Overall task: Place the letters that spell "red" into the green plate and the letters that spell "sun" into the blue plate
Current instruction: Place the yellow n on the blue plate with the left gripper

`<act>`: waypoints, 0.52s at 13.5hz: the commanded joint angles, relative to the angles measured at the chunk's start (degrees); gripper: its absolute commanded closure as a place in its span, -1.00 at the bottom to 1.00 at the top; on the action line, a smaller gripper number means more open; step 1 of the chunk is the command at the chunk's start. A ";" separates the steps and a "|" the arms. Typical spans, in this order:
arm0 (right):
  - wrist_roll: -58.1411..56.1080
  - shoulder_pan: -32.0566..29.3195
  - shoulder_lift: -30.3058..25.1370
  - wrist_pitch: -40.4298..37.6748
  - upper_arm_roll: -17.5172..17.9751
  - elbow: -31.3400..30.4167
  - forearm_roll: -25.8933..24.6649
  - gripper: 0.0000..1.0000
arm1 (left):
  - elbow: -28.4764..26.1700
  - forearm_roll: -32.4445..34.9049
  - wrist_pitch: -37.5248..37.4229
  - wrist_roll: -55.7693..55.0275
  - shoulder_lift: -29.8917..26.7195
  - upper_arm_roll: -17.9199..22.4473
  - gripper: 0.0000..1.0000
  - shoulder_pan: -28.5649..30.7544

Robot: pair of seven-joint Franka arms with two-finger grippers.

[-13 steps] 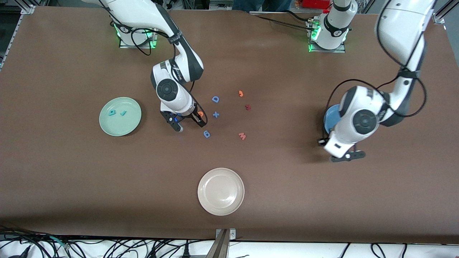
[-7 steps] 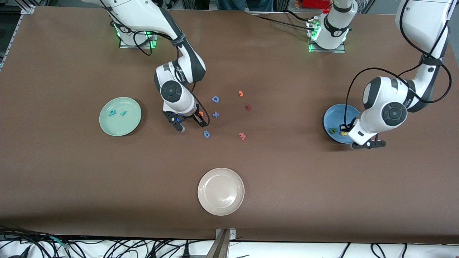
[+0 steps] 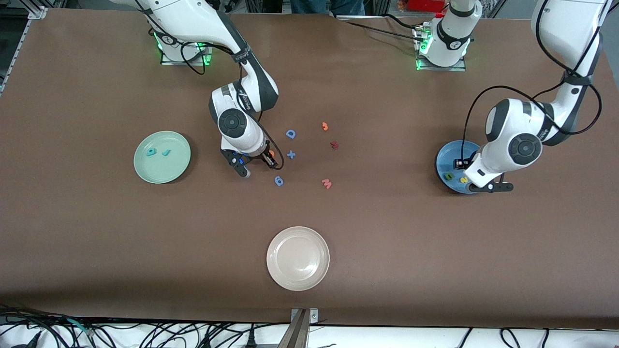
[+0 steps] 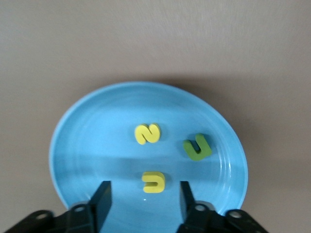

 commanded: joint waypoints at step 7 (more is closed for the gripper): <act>2.12 1.68 2.30 1.99 -0.29 1.35 0.78 -0.35 | -1.20 -1.54 -2.80 1.18 -13.31 -0.13 -1.00 0.40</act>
